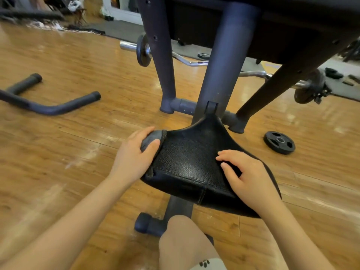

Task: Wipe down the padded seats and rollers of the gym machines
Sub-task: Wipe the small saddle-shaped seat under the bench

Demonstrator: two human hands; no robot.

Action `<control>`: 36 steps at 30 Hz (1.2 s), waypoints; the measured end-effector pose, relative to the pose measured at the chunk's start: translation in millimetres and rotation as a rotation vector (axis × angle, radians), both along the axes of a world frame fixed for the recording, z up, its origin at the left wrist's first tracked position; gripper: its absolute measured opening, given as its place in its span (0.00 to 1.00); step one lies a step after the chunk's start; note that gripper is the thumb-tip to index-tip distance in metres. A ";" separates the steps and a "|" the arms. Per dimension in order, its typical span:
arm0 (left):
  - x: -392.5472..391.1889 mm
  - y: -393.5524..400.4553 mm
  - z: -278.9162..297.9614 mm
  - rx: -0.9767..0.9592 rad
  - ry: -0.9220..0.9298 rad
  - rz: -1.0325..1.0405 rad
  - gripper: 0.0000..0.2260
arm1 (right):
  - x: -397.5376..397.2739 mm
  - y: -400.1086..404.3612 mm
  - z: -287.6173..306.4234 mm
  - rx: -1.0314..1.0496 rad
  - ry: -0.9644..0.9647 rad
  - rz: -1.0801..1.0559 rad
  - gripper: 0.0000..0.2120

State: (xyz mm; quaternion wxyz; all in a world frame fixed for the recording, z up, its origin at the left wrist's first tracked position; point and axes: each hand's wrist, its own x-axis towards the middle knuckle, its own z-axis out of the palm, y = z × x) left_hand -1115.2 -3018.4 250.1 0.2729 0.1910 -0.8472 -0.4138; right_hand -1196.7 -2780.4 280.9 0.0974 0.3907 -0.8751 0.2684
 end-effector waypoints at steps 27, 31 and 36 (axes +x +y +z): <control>49.4 -13.0 -24.2 0.473 -0.123 -0.053 0.44 | -25.5 -193.9 36.5 0.570 -0.316 0.849 0.13; 46.9 -15.2 -21.5 0.489 -0.144 -0.111 0.48 | -16.1 -209.3 28.4 0.734 -0.194 0.862 0.09; 37.8 -8.2 -17.2 0.458 -0.148 -0.124 0.55 | -82.6 -188.3 31.3 0.514 -0.366 0.614 0.07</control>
